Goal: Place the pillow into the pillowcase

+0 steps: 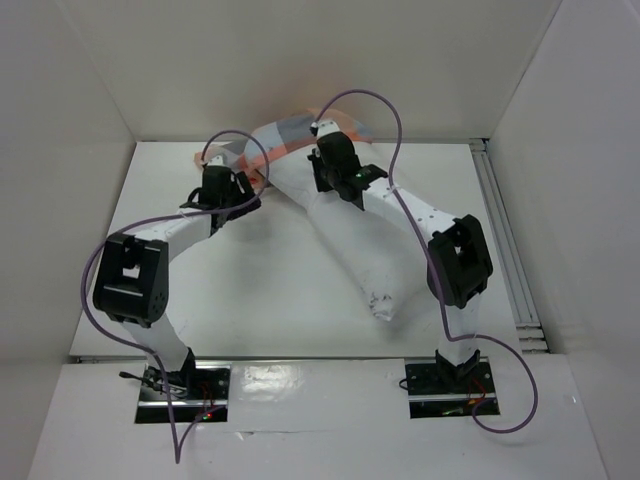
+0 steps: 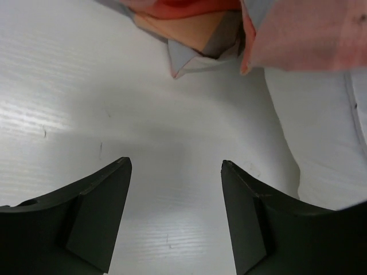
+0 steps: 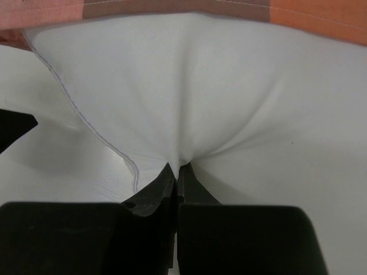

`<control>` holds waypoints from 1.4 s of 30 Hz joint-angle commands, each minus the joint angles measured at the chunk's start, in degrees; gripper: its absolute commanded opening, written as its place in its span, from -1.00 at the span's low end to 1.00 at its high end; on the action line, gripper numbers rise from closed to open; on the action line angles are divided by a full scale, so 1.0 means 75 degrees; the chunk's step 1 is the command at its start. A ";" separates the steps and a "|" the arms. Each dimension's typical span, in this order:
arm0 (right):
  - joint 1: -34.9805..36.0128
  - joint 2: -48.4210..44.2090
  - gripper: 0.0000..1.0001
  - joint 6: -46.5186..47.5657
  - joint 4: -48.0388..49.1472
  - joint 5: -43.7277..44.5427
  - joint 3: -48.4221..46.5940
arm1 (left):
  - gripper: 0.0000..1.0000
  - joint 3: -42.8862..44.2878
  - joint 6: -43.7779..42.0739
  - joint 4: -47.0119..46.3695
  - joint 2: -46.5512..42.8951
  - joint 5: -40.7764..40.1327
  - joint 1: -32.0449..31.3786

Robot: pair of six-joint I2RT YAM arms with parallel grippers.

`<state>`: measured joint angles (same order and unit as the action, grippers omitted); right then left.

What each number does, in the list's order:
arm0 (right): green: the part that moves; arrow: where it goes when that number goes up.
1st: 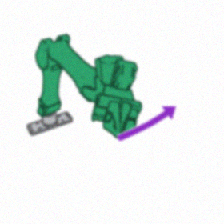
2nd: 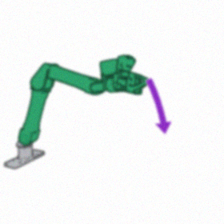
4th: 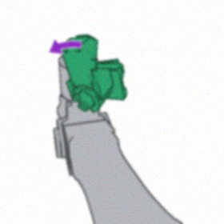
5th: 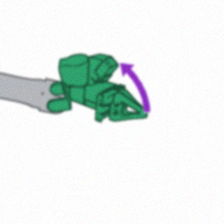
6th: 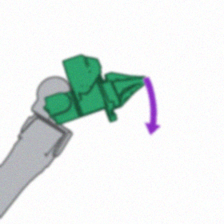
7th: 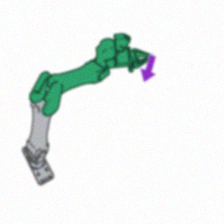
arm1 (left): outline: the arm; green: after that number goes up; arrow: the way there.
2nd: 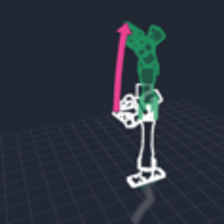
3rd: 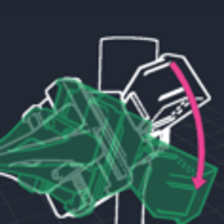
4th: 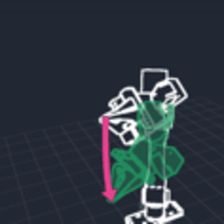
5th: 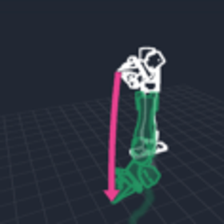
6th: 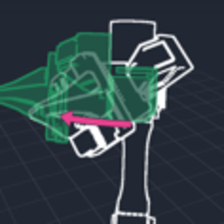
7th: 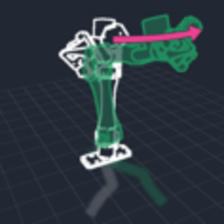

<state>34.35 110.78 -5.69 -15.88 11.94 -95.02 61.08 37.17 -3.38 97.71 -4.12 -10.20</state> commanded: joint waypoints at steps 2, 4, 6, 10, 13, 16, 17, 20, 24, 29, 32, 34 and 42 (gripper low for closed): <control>-0.0115 -0.0615 -1.00 -0.0003 0.0219 -0.0057 0.0060 | 0.52 0.0726 0.0259 -0.1096 0.0471 0.0817 0.0410; -0.0115 -0.0615 -1.00 -0.0003 0.0149 -0.0057 -0.0009 | 0.49 0.0973 0.0177 -0.1389 0.0740 0.1180 0.0481; -0.0115 -0.0615 -1.00 0.0067 0.0148 -0.0128 -0.0010 | 0.49 0.0973 0.0083 -0.1693 0.0741 0.1416 0.0481; -0.0115 -0.0615 -1.00 0.0068 0.0078 -0.0128 -0.0162 | 0.49 0.0996 0.0259 -0.2222 0.0987 0.1627 0.0621; -0.0115 -0.0544 -1.00 0.0068 0.0078 -0.0128 -0.0232 | 0.47 0.1335 0.0259 -0.2070 0.1373 0.1780 0.0621; -0.0115 -0.0474 -1.00 0.0068 0.0008 -0.0198 -0.0233 | 0.39 0.1758 0.0259 -0.1987 0.1747 0.1861 0.0621; -0.0115 -0.0474 -1.00 0.0068 0.0008 -0.0198 -0.0233 | 0.28 0.1932 0.0259 -0.1987 0.1749 0.1931 0.0621; -0.0115 -0.0474 -1.00 0.0068 0.0008 -0.0129 -0.0303 | 0.00 0.2005 0.0259 -0.1917 0.1855 0.1839 0.0621; -0.0185 -0.0474 -1.00 0.0068 0.0008 -0.0128 -0.0303 | -0.82 0.2074 0.0190 -0.1777 0.1621 0.1675 0.0621; -0.0185 -0.0474 -1.00 0.0068 0.0008 -0.0046 -0.0303 | -1.00 0.2075 -0.0080 -0.1426 0.1199 0.1592 0.0621; -0.0185 -0.0392 -1.00 0.0068 -0.0062 -0.0046 -0.0478 | -1.00 0.2144 -0.0268 -0.0969 0.0813 0.1733 0.0423; -0.0185 -0.0217 -1.00 0.0068 -0.0062 -0.0115 -0.0758 | -1.00 0.2238 -0.0536 -0.0701 0.0555 0.1966 0.0201; -0.0595 0.0896 -1.00 0.0068 -0.0531 0.0013 -0.4085 | -1.00 0.4029 -0.0982 0.0330 -0.0079 0.3582 -0.0982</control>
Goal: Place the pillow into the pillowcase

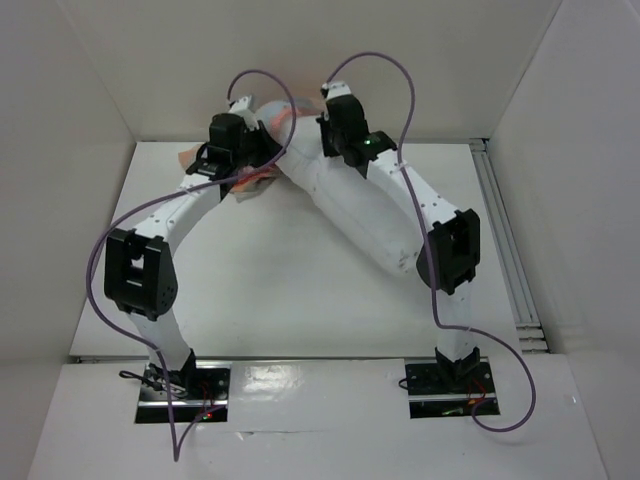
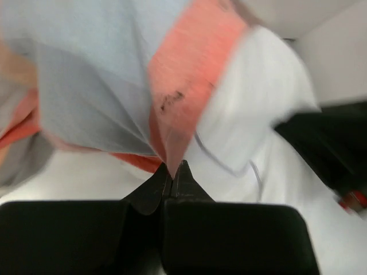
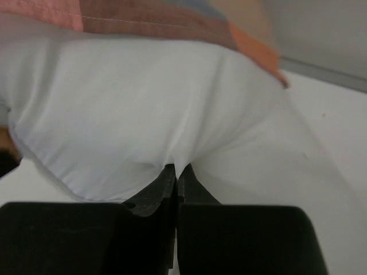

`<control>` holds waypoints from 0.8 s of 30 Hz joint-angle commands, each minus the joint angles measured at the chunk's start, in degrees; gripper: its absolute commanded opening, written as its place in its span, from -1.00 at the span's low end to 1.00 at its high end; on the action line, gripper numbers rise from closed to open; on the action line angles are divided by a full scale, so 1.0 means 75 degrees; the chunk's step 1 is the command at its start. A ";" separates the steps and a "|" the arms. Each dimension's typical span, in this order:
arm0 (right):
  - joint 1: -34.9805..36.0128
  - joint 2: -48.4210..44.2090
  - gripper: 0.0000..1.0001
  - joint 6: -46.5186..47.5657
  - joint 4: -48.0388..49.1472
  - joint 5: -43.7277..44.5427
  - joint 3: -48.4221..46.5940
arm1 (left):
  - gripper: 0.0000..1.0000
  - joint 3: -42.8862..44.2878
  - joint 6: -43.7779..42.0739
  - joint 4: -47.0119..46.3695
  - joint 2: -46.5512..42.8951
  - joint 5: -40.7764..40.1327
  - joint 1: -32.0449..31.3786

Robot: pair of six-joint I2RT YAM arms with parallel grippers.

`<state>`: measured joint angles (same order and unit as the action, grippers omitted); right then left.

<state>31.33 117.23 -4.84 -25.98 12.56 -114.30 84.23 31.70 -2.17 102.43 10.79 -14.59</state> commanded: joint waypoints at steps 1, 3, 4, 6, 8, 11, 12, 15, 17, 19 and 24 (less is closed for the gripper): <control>-0.0193 0.0037 -1.00 -0.0046 0.0815 -0.0069 -0.1773 | -1.00 0.1178 -0.0254 0.0335 -0.0801 0.1725 -0.0468; -0.0193 -0.0067 -1.00 -0.0046 0.0815 -0.0069 -0.2114 | -1.00 0.1426 -0.0360 0.0419 -0.1106 0.2006 -0.0539; -0.0193 -0.0207 -1.00 -0.0046 0.0885 -0.0069 -0.2115 | -1.00 0.1426 -0.0360 0.0419 -0.1234 0.2123 -0.0539; -0.0193 -0.0336 -1.00 -0.0140 0.1025 -0.0361 -0.1453 | -1.00 0.1240 -0.0278 0.0523 -0.1504 0.2370 -0.0539; -0.0193 -0.0431 -1.00 -0.0338 0.1353 -0.0513 -0.0678 | -1.00 0.1239 -0.0278 0.0862 -0.1575 0.2557 -0.0539; -0.0124 -0.0339 -1.00 -0.0876 0.1845 -0.0935 0.0694 | -1.00 0.0551 -0.0034 0.0934 -0.1832 0.3154 -0.0539; -0.0007 -0.0268 -1.00 -0.0994 0.1962 -0.1017 0.1208 | -1.00 0.0315 0.0049 0.0830 -0.1938 0.3341 -0.0539; 0.0158 -0.0080 -1.00 -0.1404 0.2267 -0.1240 0.1738 | -1.00 -0.0611 0.0214 0.0899 -0.2383 0.3436 -0.0737; 0.0158 0.0014 -1.00 -0.1569 0.2455 -0.1241 0.1938 | -1.00 -0.1230 0.0366 0.0899 -0.2640 0.3437 -0.0984; 0.0229 -0.0067 -1.00 -0.1815 0.2631 -0.1241 0.2301 | -1.00 -0.1560 0.0460 0.0993 -0.2805 0.3507 -0.1077; 0.0229 -0.0898 -1.00 -0.2049 0.3216 -0.1241 0.3762 | -0.35 -0.1482 0.0344 0.1812 -0.3098 0.3284 -0.1078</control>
<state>31.48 112.09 -16.25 -2.96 6.02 -93.76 70.28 34.33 10.35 83.59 33.26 -22.33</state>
